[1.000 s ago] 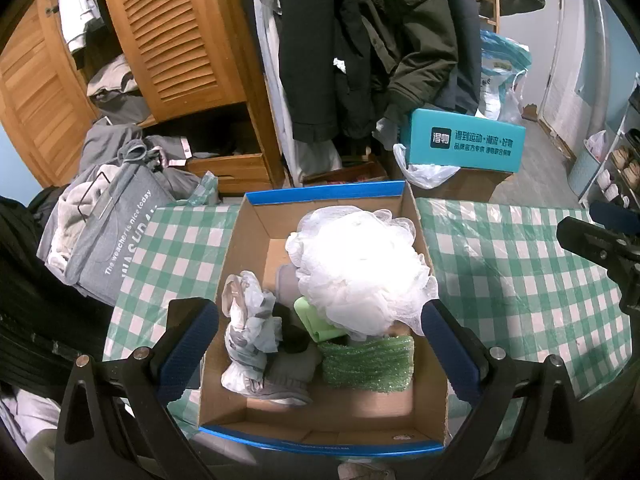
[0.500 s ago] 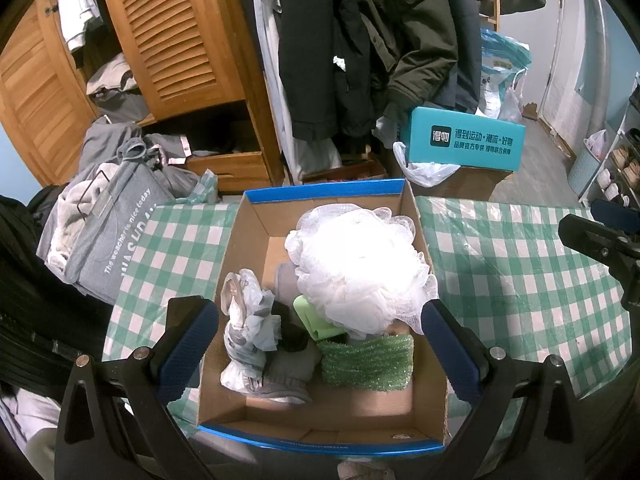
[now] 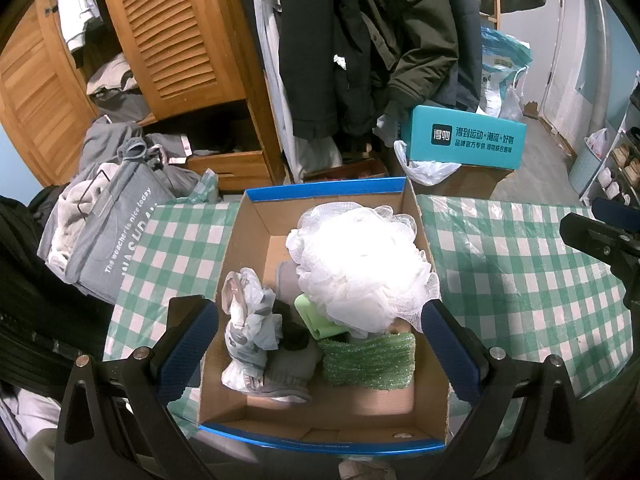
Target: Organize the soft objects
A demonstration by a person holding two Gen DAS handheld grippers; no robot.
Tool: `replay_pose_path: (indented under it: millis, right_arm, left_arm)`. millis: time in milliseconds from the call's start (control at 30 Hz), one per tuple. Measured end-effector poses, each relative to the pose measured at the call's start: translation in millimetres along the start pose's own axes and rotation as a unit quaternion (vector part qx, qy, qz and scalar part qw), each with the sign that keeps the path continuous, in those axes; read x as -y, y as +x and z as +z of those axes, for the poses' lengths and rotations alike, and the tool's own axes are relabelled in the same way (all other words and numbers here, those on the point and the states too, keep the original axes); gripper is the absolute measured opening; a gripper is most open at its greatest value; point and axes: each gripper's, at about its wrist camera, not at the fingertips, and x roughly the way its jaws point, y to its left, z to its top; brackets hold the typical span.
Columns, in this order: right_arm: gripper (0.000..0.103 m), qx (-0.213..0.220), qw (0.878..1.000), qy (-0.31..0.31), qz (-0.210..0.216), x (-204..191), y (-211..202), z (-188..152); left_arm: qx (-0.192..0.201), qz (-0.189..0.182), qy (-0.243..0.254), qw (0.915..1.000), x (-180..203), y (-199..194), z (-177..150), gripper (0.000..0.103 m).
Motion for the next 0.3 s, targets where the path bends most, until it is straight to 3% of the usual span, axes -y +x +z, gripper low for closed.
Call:
replay_pose_path:
  millis: [300]
  right_arm:
    - [0.082, 0.000, 1.000, 0.000, 0.000, 0.0, 0.1, 0.1]
  left_arm:
    - [0.002, 0.002, 0.003, 1.0000, 1.1, -0.8, -1.0, 0.102]
